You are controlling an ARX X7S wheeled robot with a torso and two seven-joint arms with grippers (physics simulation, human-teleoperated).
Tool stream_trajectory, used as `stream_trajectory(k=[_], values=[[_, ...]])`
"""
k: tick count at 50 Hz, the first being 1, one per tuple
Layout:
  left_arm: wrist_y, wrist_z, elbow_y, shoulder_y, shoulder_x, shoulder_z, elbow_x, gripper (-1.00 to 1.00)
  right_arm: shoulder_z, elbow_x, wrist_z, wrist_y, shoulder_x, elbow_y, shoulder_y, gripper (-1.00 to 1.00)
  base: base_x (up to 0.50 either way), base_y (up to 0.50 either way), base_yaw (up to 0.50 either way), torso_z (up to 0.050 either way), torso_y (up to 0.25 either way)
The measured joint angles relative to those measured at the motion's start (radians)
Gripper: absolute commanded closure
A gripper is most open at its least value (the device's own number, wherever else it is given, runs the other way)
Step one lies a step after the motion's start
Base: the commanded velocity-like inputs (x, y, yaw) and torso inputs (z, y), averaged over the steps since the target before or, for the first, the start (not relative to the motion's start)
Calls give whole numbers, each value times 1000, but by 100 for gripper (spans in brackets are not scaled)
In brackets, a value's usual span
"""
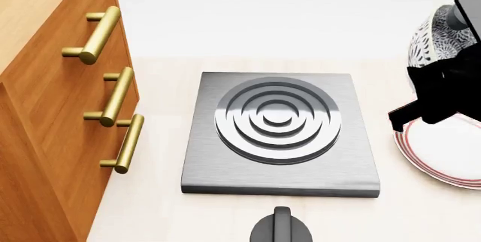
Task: Put the bowl on the stove.
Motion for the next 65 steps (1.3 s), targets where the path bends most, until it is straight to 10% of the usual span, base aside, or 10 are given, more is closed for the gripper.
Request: stream_trajectory(k=[21, 52, 65], values=[[-1, 6, -5, -10, 6, 15, 0, -100, -66, -11, -17, -80, -145, 71, 61, 100, 0, 0, 0, 0, 0], [-1, 20, -14, -18, 19, 24, -2, -100, 62, 91, 34, -73, 41, -338, -177, 100, 0, 0, 0, 0, 1], [0, 28, -19, -21, 25, 29, -3, -100, -51, -19, -25, -266, -77, -53, -83, 100, 0, 0, 0, 0, 0]])
